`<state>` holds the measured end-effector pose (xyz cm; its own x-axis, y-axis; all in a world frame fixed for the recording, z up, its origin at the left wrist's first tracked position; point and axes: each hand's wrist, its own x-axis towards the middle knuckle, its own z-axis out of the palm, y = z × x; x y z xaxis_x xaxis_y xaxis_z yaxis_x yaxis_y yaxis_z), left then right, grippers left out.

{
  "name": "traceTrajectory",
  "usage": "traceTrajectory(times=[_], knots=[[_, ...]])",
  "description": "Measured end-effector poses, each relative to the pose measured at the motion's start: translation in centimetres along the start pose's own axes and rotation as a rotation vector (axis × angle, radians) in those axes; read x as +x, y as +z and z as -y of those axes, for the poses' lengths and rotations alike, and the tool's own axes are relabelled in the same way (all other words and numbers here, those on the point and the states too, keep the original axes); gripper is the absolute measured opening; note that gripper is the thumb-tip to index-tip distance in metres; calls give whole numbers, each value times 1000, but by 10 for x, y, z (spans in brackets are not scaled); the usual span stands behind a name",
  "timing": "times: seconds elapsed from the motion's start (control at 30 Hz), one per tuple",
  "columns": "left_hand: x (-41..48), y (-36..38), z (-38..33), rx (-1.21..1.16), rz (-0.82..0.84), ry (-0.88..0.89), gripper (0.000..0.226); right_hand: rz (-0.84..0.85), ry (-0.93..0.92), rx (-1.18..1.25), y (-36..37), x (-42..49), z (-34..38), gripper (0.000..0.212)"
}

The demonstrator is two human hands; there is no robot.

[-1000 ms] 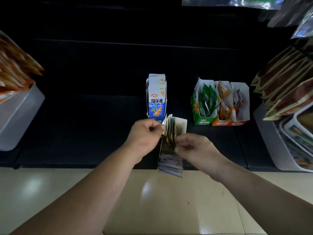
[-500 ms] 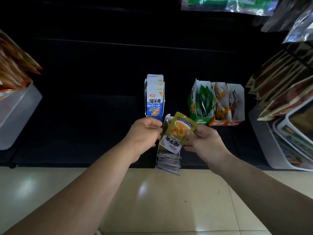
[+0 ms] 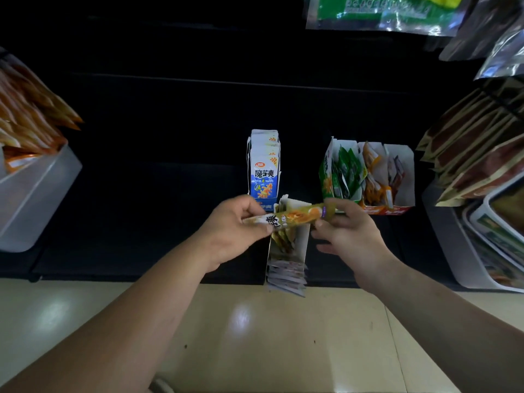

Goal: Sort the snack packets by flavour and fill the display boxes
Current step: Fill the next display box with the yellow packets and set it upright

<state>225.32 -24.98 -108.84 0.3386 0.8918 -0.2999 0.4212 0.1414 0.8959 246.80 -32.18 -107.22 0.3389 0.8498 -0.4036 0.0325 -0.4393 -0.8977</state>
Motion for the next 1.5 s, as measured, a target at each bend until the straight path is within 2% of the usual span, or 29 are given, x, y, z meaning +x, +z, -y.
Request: traceTrajectory(times=[0.07, 0.17, 0.3, 0.4, 0.47, 0.53, 0.6, 0.7, 0.8, 0.83, 0.97, 1.07, 1.13, 1.2, 1.3, 1.43, 1.5], knots=[[-2, -12, -7, 13, 15, 47, 19, 17, -14, -58, -1, -3, 2, 42], [-7, -24, -20, 151, 73, 158, 17, 55, -19, -238, 4, -7, -1, 30], [-8, -16, -26, 332, 124, 229, 19, 106, 4, -330, 8, -13, -7, 18], [-11, 10, -13, 455, 182, 242, 22, 114, -3, -361, 7, -13, -6, 20], [-13, 27, 4, 438, 241, 223, 22, 116, 21, -348, 5, -11, -7, 17], [-11, 34, 17, 320, 250, 147, 23, 151, 52, -347, 3, -11, -9, 18], [-7, 33, 21, 237, 204, 89, 21, 188, 74, -371, 2, -11, -15, 19], [3, 32, 23, 206, -1, 142, 25, 219, 75, -399, 6, -8, -21, 21], [13, 40, 23, 248, -151, 188, 10, 193, 69, -373, 9, -2, -22, 20], [16, 45, 21, 287, -163, 191, 7, 179, 67, -364, 10, 0, -22, 20], [24, 63, 10, 568, -242, 134, 29, 94, 48, -341, 8, 5, -22, 15], [30, 69, 14, 671, -266, 131, 21, 21, 6, -332, 0, 3, -22, 17], [32, 70, 21, 552, -267, 191, 8, -33, -19, -294, -6, 2, -23, 17], [32, 69, 24, 334, -299, 206, 10, -53, -29, -278, -9, 2, -23, 14], [29, 62, 10, 22, -270, 126, 15, -50, -15, -251, -9, 0, -18, 6], [17, 42, -17, -228, -351, 54, 5, -5, 158, -155, -2, -2, -13, 48], [11, 33, -25, -408, -377, 13, 8, 4, 206, -113, -1, 0, -14, 42]])
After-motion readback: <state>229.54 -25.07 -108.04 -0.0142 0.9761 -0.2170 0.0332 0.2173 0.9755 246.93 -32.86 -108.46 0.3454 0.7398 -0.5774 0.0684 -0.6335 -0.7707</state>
